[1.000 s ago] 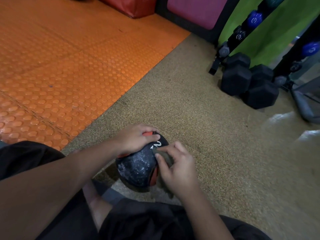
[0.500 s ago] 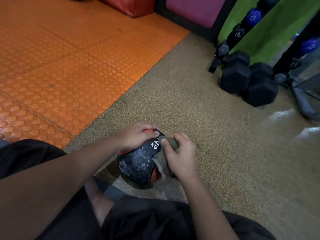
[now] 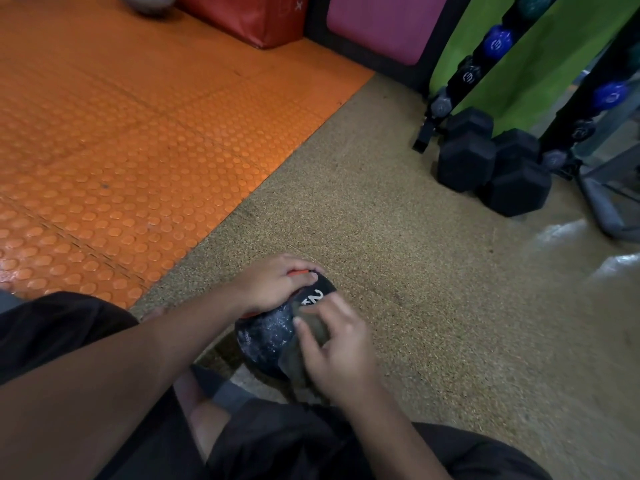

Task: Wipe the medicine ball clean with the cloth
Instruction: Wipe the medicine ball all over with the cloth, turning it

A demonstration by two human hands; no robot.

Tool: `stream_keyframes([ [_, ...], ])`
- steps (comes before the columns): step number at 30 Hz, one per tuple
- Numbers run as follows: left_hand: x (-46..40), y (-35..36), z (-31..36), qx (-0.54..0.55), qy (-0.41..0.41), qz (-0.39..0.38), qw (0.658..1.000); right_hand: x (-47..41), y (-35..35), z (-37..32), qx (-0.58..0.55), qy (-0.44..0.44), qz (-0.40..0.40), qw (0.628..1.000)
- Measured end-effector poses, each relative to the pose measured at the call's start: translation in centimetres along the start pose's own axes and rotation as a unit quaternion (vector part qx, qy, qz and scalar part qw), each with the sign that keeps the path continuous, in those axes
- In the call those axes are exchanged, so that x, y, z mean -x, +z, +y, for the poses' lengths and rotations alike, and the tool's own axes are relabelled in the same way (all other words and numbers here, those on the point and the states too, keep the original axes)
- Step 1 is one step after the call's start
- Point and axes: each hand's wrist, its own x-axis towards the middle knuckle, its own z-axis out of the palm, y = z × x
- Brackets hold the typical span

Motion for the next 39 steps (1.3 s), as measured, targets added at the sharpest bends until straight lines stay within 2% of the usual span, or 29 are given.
stream_keyframes([
  [2,0.2,-0.1,-0.1,0.013,0.003,0.006,1.0,-0.4,-0.2,0.7,0.03,-0.024,-0.005,0.999],
  [5,0.6,0.2,-0.1,-0.034,-0.001,0.004,0.999,-3.8,-0.7,3.0,0.032,0.121,0.072,0.99],
  [7,0.6,0.2,0.1,-0.047,-0.002,0.003,0.999,-3.9,-0.5,3.2,0.022,0.159,0.095,0.982],
  [11,0.5,0.2,-0.1,-0.011,0.0,0.005,1.0,-0.5,0.5,0.2,0.056,-0.024,0.014,0.998],
  [12,0.5,0.3,0.0,-0.016,0.004,0.004,1.0,-0.7,0.5,0.6,0.057,-0.027,0.02,0.998],
  [14,0.7,0.4,0.4,-0.044,0.005,-0.002,0.999,-2.9,0.3,2.1,0.067,0.061,0.059,0.994],
  [16,0.9,0.6,1.0,-0.074,0.006,-0.008,0.997,-4.7,-0.6,3.7,0.011,0.226,0.075,0.971],
  [17,1.0,0.7,1.1,-0.081,0.008,-0.011,0.997,-5.2,-1.4,4.6,-0.108,0.324,0.107,0.934],
  [18,1.1,0.7,1.1,-0.08,0.009,-0.014,0.997,-5.5,-2.5,4.8,-0.259,0.411,0.149,0.861],
  [19,1.1,0.6,1.0,-0.072,0.008,-0.015,0.997,-5.6,-3.8,4.5,-0.409,0.465,0.185,0.763],
  [20,0.9,0.5,0.9,-0.06,0.006,-0.014,0.998,-5.3,-5.2,4.3,-0.532,0.476,0.216,0.666],
  [21,0.8,0.4,0.8,-0.05,0.003,-0.013,0.999,-4.9,-6.3,4.6,-0.604,0.47,0.238,0.598],
  [22,0.6,0.3,0.7,-0.045,0.001,-0.013,0.999,-4.5,-7.0,5.0,-0.649,0.457,0.249,0.555],
  [23,0.5,0.3,0.8,-0.043,0.002,-0.014,0.999,-4.1,-7.3,5.5,-0.675,0.44,0.25,0.536],
  [27,0.4,0.3,0.9,-0.047,0.014,-0.014,0.999,-4.0,-6.4,6.0,-0.721,0.42,0.244,0.495],
  [29,0.6,0.3,0.9,-0.05,0.014,-0.014,0.999,-4.5,-6.6,5.6,-0.719,0.406,0.253,0.505],
  [34,0.7,0.4,1.3,-0.072,0.004,0.001,0.997,-5.1,-6.3,5.6,-0.629,0.397,0.232,0.627],
  [39,0.6,1.0,0.8,-0.056,0.03,0.032,0.997,-5.6,-5.8,6.0,-0.469,0.394,0.245,0.751],
])
